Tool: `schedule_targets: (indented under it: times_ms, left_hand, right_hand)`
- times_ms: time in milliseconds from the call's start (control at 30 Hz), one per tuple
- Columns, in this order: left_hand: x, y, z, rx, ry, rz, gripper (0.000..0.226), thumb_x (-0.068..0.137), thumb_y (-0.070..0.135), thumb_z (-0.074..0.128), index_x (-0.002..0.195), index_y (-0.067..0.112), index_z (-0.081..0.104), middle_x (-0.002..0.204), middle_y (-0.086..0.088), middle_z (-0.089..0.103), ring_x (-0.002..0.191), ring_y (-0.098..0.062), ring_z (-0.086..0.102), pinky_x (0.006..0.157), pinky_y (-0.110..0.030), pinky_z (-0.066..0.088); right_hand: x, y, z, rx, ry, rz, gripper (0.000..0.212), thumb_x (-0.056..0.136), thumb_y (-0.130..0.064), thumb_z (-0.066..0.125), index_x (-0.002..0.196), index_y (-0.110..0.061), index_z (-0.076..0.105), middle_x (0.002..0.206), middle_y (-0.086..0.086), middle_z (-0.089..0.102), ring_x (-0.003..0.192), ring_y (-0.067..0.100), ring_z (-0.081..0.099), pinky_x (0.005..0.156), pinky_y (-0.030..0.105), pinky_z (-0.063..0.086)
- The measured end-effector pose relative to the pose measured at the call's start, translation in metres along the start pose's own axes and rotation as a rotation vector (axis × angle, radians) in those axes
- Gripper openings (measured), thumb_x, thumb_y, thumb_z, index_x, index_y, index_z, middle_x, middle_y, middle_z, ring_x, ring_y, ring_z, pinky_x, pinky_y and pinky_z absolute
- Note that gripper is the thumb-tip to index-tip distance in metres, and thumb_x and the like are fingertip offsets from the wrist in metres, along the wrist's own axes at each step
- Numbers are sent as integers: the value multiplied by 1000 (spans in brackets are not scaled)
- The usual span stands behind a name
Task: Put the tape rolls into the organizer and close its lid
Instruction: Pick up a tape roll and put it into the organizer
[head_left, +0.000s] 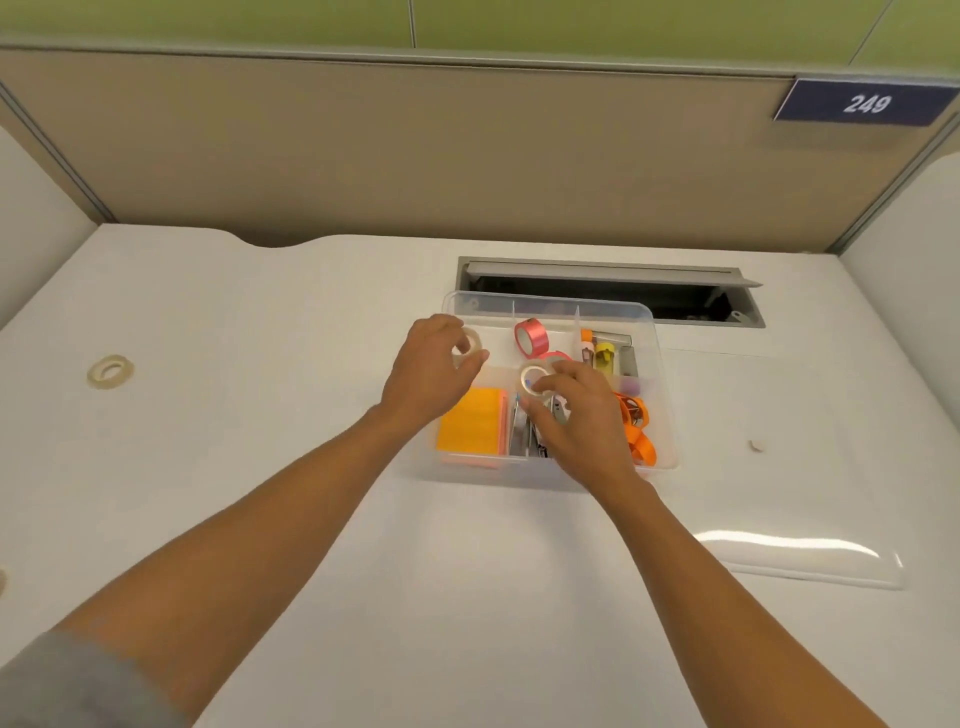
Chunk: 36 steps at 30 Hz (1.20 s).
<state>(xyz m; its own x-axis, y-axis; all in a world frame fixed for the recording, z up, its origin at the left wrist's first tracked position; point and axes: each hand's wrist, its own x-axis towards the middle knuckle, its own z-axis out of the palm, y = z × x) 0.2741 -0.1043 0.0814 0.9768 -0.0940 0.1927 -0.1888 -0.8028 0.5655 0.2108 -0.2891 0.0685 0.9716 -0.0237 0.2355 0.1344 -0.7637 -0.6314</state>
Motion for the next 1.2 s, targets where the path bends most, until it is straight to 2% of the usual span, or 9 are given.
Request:
schedule_targets:
  times_ms: [233,300,367,533,733,867,967,1100,1200]
  left_hand:
    - [57,15,32,184,-241,-78,23,85,29,67,75,11,56,91,-11,65,68,-16,49,59,-23,35]
    - [65,14,35,285,-313,-94,20,85,26,68,92,8,62,98,-11,65,72,-17,49,63,-24,38]
    - [72,14,38,346,-369,-112,32,83,21,69,110,7,60,107,-11,63,76,-18,49,66,-24,40]
    - [77,11,45,371,-432,-134,45,80,19,73,119,7,55,116,-12,60,94,-26,59,69,-26,43]
    - [72,11,35,256,-224,-158,26,84,17,68,108,8,63,106,-10,66,78,-21,58,67,-23,44]
    - [49,-3,15,57,110,-185,21,88,21,63,107,12,67,112,-7,65,94,-22,61,76,-24,43]
    - [27,-23,7,-102,261,-200,20,92,25,57,106,15,66,116,-4,62,99,-18,60,79,-23,44]
    - [-2,-56,9,-244,271,-227,19,94,24,54,105,14,67,112,-4,64,95,-15,61,78,-25,48]
    - [-32,-88,19,-45,154,-199,26,94,25,52,114,13,64,121,-6,62,111,-24,56,92,-34,44]
  right_hand:
    - [-4,11,-6,20,-16,36,23,85,-25,68,106,-14,70,122,7,61,113,22,52,93,31,41]
    - [-7,15,-9,26,-32,40,23,85,-21,69,106,-13,70,123,7,60,113,23,52,93,32,41]
    - [-7,19,-11,23,-42,34,23,83,-18,70,106,-13,70,123,7,60,113,22,51,94,30,39]
    - [-3,24,-14,37,-62,39,24,82,-19,72,106,-14,70,123,5,60,113,20,51,93,26,38]
    - [8,23,-11,28,-81,42,23,84,-17,70,106,-13,69,128,5,59,116,22,51,96,32,40]
    - [24,18,-6,64,-107,5,22,85,-21,68,106,-14,68,128,4,57,114,18,50,96,34,44]
    - [43,12,-1,41,-154,-38,22,86,-25,67,106,-15,68,129,2,55,112,16,50,94,35,46]
    - [80,-1,7,-46,-250,-105,23,87,-30,65,105,-15,69,134,2,53,111,20,54,94,36,42]
    - [104,-11,17,-123,-328,-151,27,87,-28,66,108,-12,68,135,5,54,114,23,52,96,36,41]
